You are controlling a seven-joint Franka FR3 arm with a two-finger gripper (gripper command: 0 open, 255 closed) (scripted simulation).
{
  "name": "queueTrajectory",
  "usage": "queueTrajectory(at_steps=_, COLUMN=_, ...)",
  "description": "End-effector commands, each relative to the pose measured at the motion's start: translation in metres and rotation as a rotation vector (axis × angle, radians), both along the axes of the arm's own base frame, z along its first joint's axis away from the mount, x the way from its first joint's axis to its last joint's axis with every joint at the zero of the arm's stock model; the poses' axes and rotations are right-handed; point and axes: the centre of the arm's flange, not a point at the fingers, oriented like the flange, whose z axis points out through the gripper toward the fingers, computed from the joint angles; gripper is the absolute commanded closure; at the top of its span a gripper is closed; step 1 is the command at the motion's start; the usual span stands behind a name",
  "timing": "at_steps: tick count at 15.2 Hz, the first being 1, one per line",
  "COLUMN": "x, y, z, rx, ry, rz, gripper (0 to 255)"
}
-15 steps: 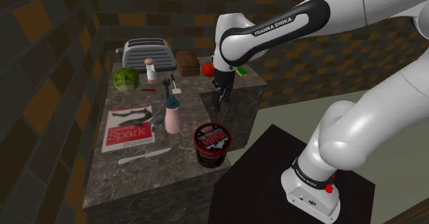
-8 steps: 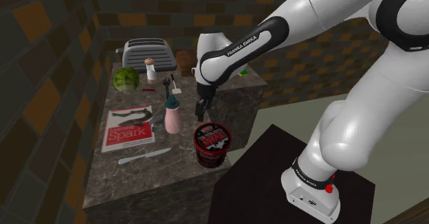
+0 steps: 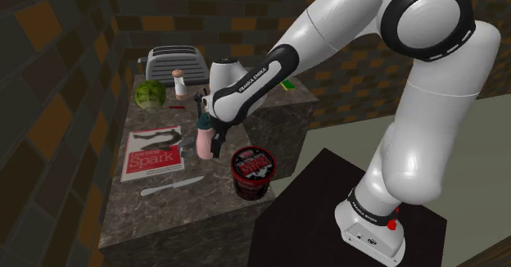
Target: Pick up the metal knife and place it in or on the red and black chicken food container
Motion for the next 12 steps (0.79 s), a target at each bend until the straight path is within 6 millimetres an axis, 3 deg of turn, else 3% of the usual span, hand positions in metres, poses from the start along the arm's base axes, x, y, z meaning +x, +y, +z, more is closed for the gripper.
queueTrajectory(at_steps=1, x=0.008, y=0.017, z=-0.016, rx=0.004, ry=-0.022, rz=0.047, gripper=0)
queueTrajectory(at_steps=12, x=0.056, y=0.119, z=-0.094, rx=0.023, ry=-0.135, rz=0.299, gripper=0)
